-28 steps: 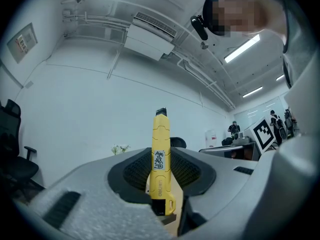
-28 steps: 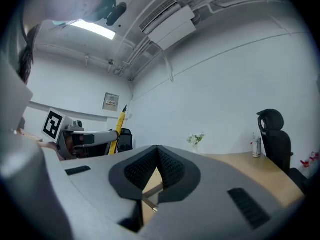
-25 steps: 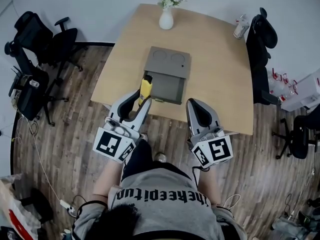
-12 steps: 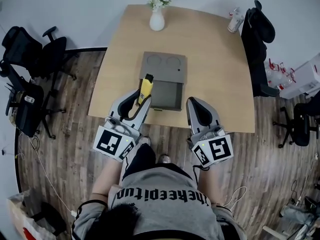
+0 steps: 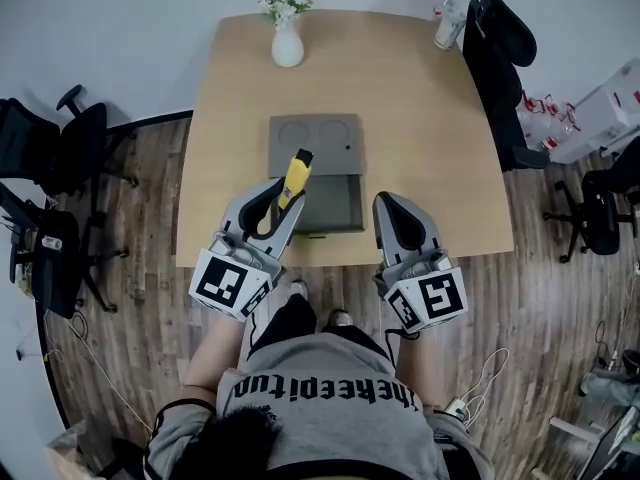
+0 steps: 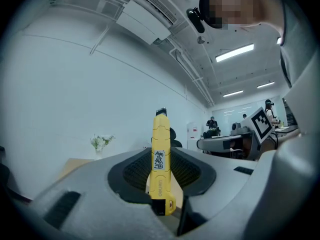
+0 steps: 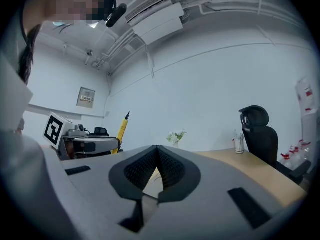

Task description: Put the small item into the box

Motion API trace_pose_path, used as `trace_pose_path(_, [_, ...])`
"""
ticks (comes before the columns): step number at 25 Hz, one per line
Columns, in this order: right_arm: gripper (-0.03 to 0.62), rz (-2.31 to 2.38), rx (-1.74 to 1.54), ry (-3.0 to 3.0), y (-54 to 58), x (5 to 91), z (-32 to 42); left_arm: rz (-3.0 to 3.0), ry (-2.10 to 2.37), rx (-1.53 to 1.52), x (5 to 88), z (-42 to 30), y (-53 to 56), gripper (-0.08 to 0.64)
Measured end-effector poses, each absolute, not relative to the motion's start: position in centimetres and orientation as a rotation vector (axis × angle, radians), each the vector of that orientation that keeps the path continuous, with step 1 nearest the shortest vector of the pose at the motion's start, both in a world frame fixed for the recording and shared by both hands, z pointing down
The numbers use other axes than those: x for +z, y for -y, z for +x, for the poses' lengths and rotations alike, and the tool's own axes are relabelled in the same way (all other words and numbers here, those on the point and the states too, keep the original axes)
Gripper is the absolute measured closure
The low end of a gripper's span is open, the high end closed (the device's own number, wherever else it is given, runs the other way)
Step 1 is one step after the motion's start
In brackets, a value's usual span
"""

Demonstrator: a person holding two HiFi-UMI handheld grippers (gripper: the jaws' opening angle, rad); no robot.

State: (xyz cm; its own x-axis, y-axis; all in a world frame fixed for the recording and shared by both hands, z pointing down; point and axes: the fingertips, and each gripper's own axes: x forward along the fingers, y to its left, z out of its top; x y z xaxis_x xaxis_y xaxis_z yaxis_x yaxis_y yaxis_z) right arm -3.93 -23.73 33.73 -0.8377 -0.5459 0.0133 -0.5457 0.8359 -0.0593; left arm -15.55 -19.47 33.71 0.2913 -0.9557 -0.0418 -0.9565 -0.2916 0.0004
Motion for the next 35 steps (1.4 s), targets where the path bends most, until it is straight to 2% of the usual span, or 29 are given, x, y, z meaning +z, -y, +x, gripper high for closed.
trace_pose_path(16, [0.586, -1.138, -0.125, -2.945, 26.9, 34.9, -6.1, -2.755, -1.629, -0.123, 39.0, -17.3, 25.1, 0.434])
trace_pose_path(35, [0.586, -1.389, -0.243, -2.892, 28.8, 38.4, -5.4, -2.986, -1.369, -0.485, 48.7, -15.7, 28.4, 0.434])
